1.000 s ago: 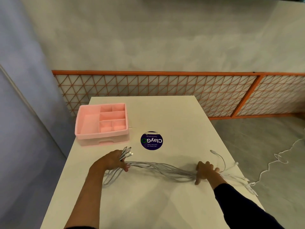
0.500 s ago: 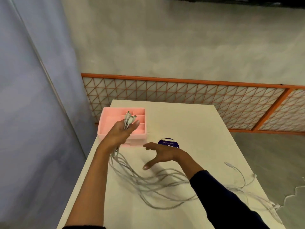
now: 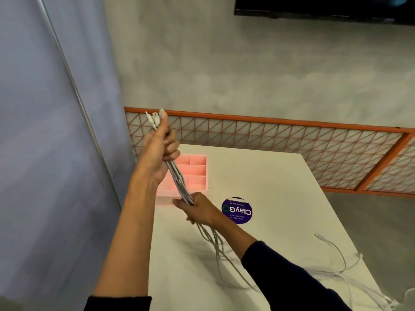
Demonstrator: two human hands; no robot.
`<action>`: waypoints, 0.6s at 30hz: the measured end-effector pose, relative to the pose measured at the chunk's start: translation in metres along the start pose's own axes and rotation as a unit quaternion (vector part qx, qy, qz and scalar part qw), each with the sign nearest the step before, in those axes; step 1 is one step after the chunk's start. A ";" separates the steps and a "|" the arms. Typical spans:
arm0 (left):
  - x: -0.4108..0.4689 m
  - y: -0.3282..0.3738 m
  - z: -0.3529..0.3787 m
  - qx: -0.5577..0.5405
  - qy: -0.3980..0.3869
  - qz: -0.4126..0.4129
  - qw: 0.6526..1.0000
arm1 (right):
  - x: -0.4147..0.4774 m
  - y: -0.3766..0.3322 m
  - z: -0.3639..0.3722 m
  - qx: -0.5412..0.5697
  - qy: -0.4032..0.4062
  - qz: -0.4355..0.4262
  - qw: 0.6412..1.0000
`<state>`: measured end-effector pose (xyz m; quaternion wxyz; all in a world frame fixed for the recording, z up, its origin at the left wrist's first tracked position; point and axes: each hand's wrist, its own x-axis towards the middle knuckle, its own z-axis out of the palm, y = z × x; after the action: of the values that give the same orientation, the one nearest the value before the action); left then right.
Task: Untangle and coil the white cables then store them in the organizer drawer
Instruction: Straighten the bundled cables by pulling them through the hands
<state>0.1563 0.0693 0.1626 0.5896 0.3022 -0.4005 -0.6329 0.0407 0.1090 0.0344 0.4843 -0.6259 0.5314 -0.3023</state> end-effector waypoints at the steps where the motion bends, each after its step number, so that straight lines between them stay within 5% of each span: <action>1: 0.002 0.004 -0.004 -0.012 0.014 0.011 1.000 | -0.002 0.008 -0.005 -0.005 0.003 0.016 1.000; 11: 0.007 -0.011 -0.091 -0.167 0.265 0.018 0.950 | -0.033 0.024 -0.072 0.051 -0.062 0.081 0.993; 18: -0.015 -0.058 -0.117 -0.369 0.188 0.006 0.910 | -0.028 0.015 -0.112 0.177 -0.213 0.155 0.948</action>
<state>0.2284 0.0661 0.0531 0.7274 0.1747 -0.0220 -0.6632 -0.0720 0.1039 0.0633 0.7300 -0.4902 0.4441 -0.1721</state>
